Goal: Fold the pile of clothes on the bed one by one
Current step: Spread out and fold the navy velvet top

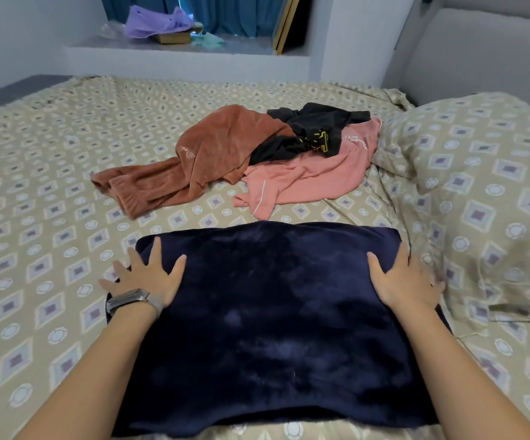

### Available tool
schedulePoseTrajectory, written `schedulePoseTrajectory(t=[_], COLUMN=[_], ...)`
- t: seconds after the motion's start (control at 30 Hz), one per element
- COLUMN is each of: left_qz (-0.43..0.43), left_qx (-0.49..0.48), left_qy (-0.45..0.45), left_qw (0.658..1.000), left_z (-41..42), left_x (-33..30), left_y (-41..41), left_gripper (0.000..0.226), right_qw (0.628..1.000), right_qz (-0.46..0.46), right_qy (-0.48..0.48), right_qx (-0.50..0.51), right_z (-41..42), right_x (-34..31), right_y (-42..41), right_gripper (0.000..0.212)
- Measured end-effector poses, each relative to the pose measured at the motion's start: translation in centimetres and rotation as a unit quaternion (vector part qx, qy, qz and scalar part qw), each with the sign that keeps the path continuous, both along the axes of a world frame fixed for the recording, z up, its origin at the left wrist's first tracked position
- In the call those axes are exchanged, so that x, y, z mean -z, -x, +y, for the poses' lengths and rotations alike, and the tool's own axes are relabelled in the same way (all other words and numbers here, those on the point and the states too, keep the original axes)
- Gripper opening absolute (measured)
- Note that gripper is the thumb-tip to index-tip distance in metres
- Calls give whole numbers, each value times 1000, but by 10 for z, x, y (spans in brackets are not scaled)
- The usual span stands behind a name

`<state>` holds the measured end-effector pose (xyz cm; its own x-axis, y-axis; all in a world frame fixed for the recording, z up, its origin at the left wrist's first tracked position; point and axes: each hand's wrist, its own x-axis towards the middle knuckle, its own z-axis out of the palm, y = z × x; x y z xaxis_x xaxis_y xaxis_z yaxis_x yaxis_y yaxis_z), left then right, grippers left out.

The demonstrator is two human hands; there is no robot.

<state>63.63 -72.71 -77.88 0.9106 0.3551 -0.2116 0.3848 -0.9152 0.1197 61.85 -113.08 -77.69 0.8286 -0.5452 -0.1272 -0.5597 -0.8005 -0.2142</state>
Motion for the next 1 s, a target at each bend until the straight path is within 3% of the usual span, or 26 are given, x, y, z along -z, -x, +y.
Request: schedulePoseTrajectory(t=[0.1,0.17,0.33,0.47,0.6,0.7,0.77,0.8,0.83,0.9,0.97,1.0], left_qz=[-63,-88,44,66,-28,-95,-75,-80,-90,-100,-63,-37], left_qx=[59,131,196,150,55,-105,-147,-159,-175,-208,-256,-264], left_qy=[-94,-78,-33,18,223,305,377,410,443,564,686,713], left_qw=[992,984,979,986,973,942,911,895,875,793,678,648], left_z=[-8,-23,-20,11,23,31,37,38,35,29,23,21], left_x=[-12,-19,-6,0,5,-12,-20,-24,-29,-33,-34,-31], left_y=[20,42,99,118,141,152,156,158,160,159,155,153], left_gripper=[79,75,79,89,117,94,54,45,42,32,27,27], right_qw=[993,985,980,990,961,943,934,928,919,900,875,866], right_qz=[-74,-73,31,27,-68,-134,-128,-136,-154,-177,-181,-161], right_qy=[79,95,80,-57,-263,-299,-324,-336,-347,-366,-412,-437], right_qx=[-55,-125,-179,-123,-54,58,75,86,110,157,179,184], right_z=[8,16,15,-5,-12,-25,-29,-29,-28,-28,-27,-24], right_x=[-9,-14,0,0,0,-3,-5,-6,-7,-9,-8,-8], right_y=[25,42,97,121,140,145,147,147,147,144,140,139], right_gripper=[89,82,79,82,102,93,50,38,40,43,42,43])
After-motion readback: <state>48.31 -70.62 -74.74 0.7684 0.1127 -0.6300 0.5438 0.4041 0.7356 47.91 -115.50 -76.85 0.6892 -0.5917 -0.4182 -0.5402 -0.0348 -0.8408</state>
